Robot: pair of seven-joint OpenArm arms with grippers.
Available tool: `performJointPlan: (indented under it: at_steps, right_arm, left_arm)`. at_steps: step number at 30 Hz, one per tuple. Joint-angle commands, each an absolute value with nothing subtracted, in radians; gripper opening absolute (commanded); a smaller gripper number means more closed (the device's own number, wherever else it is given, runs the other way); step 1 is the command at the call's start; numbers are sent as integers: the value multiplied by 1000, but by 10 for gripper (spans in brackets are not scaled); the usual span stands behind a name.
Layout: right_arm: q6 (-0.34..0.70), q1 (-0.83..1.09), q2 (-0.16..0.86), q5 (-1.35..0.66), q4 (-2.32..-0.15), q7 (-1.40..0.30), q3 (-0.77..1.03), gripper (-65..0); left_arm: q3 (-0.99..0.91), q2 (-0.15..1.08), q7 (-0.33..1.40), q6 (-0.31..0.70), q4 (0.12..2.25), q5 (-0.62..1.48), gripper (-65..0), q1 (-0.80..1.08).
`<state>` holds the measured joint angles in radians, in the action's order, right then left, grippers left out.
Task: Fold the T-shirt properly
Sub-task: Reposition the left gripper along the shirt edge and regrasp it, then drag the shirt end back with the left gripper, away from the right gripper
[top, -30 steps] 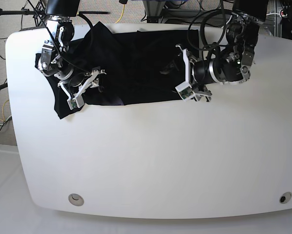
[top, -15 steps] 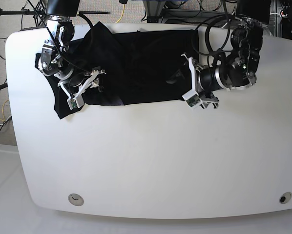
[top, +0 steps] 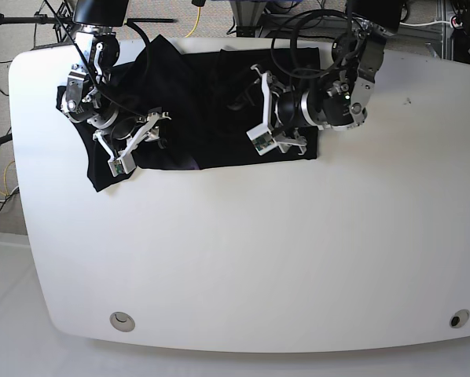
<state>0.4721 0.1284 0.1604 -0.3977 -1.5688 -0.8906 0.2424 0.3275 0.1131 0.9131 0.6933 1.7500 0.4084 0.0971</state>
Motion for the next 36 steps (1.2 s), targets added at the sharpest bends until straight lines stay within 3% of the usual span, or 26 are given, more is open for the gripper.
performJointPlan:
  at_steps: [1,19,36]
  right_arm:
    - [455,148,159,-344,-1546,-1001,237,-288]
    - [455,143,159,-344,-1546,-1001,237,-288]
    - [455,143,159,-344,-1544,-1001,237,-288]
  left_arm:
    - [361,94,889,698,1762,412,-275,87]
    - [463,38,800,698,1644,361,-275,97]
    - [492,15,802,698,1758,364,-275,90]
